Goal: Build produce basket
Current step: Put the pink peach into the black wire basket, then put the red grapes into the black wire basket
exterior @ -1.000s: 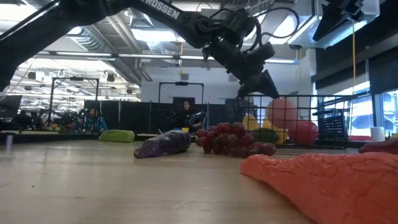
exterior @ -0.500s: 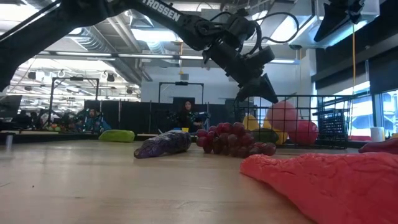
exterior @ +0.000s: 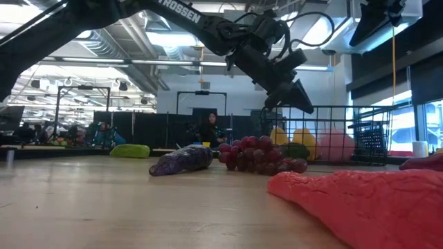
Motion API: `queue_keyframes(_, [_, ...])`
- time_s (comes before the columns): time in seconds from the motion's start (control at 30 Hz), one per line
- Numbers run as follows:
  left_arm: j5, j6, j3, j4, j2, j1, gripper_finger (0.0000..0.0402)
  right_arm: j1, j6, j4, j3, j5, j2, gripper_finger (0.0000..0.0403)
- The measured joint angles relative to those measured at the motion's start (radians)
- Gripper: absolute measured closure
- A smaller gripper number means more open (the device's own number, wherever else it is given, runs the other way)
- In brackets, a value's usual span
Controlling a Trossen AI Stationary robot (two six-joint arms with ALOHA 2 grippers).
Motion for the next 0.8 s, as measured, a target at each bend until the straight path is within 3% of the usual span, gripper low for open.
queue_keyframes(0.23, [-0.061, -0.010, 0.000, -0.001, -0.001, 0.000, 0.0343, 0.000, -0.020, 0.001, 0.000, 0.000, 0.000, 0.0402])
queue_keyframes(0.43, [-0.120, -0.153, 0.002, -0.015, -0.068, 0.008, 0.0350, 0.000, -0.034, 0.002, 0.000, -0.009, -0.018, 0.0402])
queue_keyframes(0.8, [-0.186, -0.365, 0.002, -0.176, -0.236, 0.063, 0.0355, 0.000, -0.260, 0.188, 0.000, -0.142, -0.046, 0.0402])
